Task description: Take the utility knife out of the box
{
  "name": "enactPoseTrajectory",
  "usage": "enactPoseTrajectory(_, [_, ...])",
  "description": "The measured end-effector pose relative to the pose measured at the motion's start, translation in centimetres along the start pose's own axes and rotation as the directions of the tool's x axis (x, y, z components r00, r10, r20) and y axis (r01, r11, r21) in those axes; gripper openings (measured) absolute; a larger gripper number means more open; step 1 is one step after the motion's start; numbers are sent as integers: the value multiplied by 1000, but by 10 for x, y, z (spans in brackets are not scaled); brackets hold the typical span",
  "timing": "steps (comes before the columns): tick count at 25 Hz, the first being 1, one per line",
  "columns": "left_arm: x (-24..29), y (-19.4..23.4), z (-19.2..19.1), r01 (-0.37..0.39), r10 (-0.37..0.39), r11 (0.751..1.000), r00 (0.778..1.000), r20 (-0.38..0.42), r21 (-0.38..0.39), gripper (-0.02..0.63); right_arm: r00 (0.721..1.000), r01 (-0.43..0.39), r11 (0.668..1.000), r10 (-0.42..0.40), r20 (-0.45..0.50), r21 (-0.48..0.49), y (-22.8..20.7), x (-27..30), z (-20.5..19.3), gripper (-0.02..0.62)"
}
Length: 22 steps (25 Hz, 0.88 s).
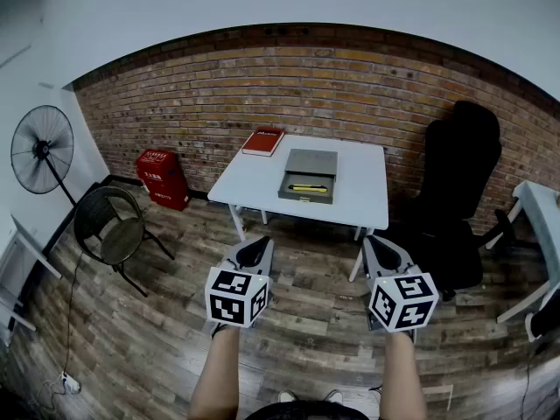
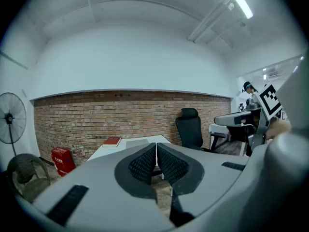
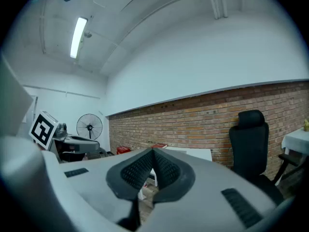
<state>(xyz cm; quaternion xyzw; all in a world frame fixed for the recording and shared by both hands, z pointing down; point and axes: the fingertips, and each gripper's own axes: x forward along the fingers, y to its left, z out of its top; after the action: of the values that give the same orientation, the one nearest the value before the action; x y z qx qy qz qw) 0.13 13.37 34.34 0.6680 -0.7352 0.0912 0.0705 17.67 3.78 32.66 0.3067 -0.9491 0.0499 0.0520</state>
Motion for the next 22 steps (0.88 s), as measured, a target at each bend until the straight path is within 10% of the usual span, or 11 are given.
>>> enactPoseTrajectory(22, [27,52,-11,57,-55,997,998,33,-44,130,1000,-7,1000,7,-27,-11,32,53,-12,20])
